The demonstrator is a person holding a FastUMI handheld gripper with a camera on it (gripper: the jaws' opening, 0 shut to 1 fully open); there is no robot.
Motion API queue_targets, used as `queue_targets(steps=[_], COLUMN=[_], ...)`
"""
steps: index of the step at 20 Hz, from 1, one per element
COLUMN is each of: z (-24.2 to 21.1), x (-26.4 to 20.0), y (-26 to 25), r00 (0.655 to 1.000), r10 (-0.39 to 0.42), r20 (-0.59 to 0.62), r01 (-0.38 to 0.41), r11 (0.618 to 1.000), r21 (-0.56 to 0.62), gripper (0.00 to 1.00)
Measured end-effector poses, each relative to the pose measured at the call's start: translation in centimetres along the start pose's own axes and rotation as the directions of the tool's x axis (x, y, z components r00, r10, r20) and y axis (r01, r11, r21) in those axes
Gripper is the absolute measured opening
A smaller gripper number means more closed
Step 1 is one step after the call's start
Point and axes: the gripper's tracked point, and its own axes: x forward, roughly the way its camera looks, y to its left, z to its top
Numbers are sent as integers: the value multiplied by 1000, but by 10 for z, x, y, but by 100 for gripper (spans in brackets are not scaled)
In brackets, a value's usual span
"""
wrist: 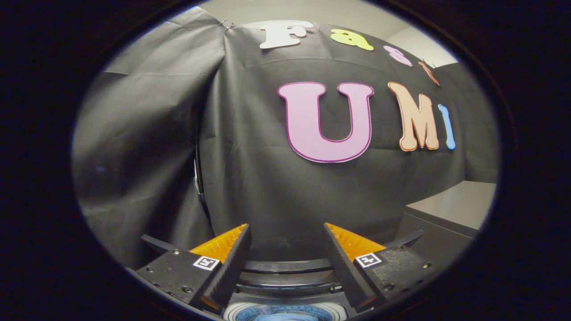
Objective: Put the clothes into the washing machine and then close the washing machine lid.
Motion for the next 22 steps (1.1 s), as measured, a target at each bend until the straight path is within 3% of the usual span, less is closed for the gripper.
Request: queue_targets(steps=[22], z=[2], x=[0], y=[-2], r00=[996], r10=[17], r20=[88], r01=[-17], r11=[1000], r21=[3], gripper=[97])
